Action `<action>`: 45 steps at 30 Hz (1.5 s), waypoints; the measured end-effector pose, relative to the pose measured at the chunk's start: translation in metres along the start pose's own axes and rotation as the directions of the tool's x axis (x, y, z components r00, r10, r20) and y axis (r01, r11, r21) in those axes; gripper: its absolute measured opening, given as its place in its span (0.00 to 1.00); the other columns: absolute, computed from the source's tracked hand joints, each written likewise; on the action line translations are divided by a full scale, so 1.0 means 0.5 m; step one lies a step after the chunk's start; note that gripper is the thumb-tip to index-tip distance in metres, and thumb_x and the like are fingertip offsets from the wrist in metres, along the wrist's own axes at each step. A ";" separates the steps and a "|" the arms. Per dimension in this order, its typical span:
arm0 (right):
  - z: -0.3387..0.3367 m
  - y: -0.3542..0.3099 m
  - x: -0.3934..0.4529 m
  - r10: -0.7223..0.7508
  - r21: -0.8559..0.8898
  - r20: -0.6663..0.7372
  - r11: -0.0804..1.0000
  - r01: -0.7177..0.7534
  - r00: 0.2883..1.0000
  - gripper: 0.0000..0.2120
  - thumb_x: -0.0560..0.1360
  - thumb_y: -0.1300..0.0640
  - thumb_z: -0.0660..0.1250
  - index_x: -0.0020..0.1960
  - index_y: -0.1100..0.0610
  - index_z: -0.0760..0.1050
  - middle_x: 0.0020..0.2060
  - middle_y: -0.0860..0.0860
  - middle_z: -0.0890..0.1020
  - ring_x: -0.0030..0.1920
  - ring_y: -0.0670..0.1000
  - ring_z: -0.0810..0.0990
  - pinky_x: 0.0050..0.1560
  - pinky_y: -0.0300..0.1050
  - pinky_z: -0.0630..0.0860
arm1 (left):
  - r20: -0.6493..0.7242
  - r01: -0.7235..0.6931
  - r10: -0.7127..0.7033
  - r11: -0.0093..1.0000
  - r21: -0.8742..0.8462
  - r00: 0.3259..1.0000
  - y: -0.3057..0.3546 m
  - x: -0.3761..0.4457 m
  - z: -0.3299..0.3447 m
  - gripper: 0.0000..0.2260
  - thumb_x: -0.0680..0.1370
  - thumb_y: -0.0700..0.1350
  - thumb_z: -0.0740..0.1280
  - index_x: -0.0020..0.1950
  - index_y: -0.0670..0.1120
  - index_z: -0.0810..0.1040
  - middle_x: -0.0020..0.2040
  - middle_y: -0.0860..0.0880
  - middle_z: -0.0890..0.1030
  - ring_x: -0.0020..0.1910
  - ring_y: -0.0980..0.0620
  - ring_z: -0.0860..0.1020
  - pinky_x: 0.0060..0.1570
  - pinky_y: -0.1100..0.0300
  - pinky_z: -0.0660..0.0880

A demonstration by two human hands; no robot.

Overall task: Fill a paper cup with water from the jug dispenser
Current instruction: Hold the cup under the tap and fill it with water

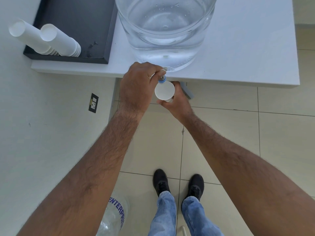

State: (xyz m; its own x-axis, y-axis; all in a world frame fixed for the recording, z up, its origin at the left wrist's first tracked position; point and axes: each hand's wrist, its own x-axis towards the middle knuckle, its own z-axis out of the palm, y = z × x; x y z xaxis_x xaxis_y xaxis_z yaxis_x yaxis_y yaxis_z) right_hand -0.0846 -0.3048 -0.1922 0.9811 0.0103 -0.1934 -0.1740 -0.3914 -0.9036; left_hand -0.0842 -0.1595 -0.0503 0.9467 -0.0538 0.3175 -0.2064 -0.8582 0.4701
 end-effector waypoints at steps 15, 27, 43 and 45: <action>-0.005 -0.004 -0.003 0.004 0.025 0.002 1.000 -0.004 1.000 0.33 0.69 0.50 0.82 0.68 0.54 0.71 0.61 0.47 0.83 0.62 0.51 0.82 0.61 0.58 0.82 | 0.010 -0.232 0.233 0.965 0.122 0.973 -0.032 -0.054 0.016 0.09 0.83 0.51 0.71 0.59 0.50 0.87 0.61 0.55 0.85 0.51 0.48 0.82 0.35 0.49 0.82; -0.035 -0.014 -0.020 0.047 0.019 0.006 0.999 -0.047 0.999 0.30 0.72 0.52 0.82 0.68 0.55 0.71 0.61 0.48 0.83 0.60 0.51 0.83 0.54 0.45 0.80 | -0.002 -0.210 0.212 0.970 0.122 0.977 -0.007 -0.059 0.024 0.11 0.83 0.49 0.72 0.64 0.48 0.86 0.64 0.54 0.84 0.54 0.49 0.80 0.48 0.55 0.81; -0.180 -0.002 -0.126 0.050 -0.071 -0.021 0.996 -0.052 0.999 0.34 0.71 0.47 0.82 0.70 0.51 0.69 0.64 0.48 0.80 0.64 0.54 0.79 0.63 0.57 0.79 | -0.020 -0.251 0.254 0.963 0.095 0.967 0.077 -0.075 0.032 0.15 0.83 0.42 0.71 0.70 0.44 0.82 0.63 0.48 0.83 0.60 0.43 0.80 0.65 0.51 0.74; -0.213 -0.012 -0.138 0.029 -0.073 -0.049 0.997 -0.033 0.998 0.34 0.71 0.45 0.81 0.71 0.50 0.70 0.64 0.47 0.80 0.64 0.53 0.79 0.62 0.56 0.80 | -0.004 -0.254 0.255 0.963 0.092 0.967 0.098 -0.069 0.038 0.16 0.82 0.41 0.70 0.70 0.44 0.81 0.64 0.48 0.83 0.61 0.44 0.80 0.65 0.52 0.73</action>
State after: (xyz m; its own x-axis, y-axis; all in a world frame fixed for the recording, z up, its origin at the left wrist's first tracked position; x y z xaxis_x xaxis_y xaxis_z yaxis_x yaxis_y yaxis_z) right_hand -0.1421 -0.4013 -0.1326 0.9785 -0.0461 -0.2009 -0.1994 -0.4577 -0.8664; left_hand -0.1222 -0.2096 -0.0538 0.8618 -0.2689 0.4301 -0.4162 -0.8596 0.2963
